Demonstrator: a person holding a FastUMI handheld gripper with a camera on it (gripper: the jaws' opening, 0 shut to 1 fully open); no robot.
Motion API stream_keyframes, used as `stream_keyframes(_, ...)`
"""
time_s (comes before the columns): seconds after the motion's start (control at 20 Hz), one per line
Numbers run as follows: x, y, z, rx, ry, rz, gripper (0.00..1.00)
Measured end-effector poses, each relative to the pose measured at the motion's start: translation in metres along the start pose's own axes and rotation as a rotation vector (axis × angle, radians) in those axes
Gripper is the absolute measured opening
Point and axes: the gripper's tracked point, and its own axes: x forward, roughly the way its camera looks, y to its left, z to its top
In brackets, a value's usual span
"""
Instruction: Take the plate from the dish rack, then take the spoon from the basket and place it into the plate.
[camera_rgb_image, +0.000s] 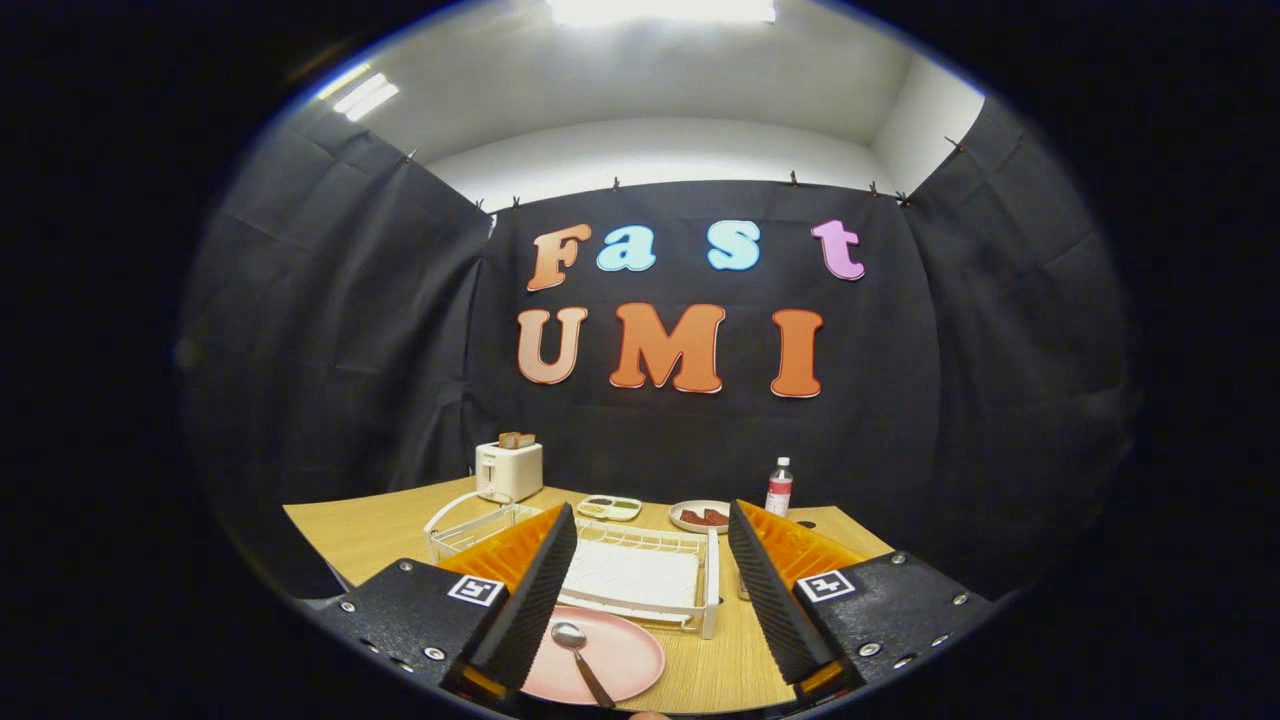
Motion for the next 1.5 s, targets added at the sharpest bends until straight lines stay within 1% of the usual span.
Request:
stream_keyframes(0.1, 0.003, -0.007, 0.023, 0.006, -0.045, -0.017, 0.92)
stream_keyframes(0.2, 0.003, -0.012, 0.034, 0.005, -0.065, -0.032, 0.93)
stream_keyframes(0.3, 0.004, -0.014, 0.036, -0.021, -0.051, -0.029, 0.93)
stream_keyframes(0.55, 0.008, -0.034, 0.062, -0.058, -0.077, -0.074, 0.94)
stream_keyframes(0.65, 0.01, -0.038, 0.065, -0.077, -0.074, -0.09, 0.94)
stream_keyframes(0.75, 0.009, -0.036, 0.073, -0.087, -0.1, -0.101, 0.95)
stream_keyframes(0.9, 0.005, -0.029, 0.074, -0.028, -0.139, -0.092, 0.95)
stream_keyframes(1.1, 0.01, -0.031, 0.063, 0.06, -0.154, -0.083, 0.96)
stream_keyframes(1.2, 0.012, -0.04, 0.059, 0.072, -0.16, -0.113, 0.96)
stream_keyframes(1.3, 0.012, -0.034, 0.055, 0.081, -0.156, -0.099, 0.96)
stream_keyframes(1.4, 0.013, -0.031, 0.052, 0.065, -0.155, -0.093, 0.96)
stream_keyframes(1.5, 0.013, -0.033, 0.055, 0.03, -0.17, -0.111, 0.96)
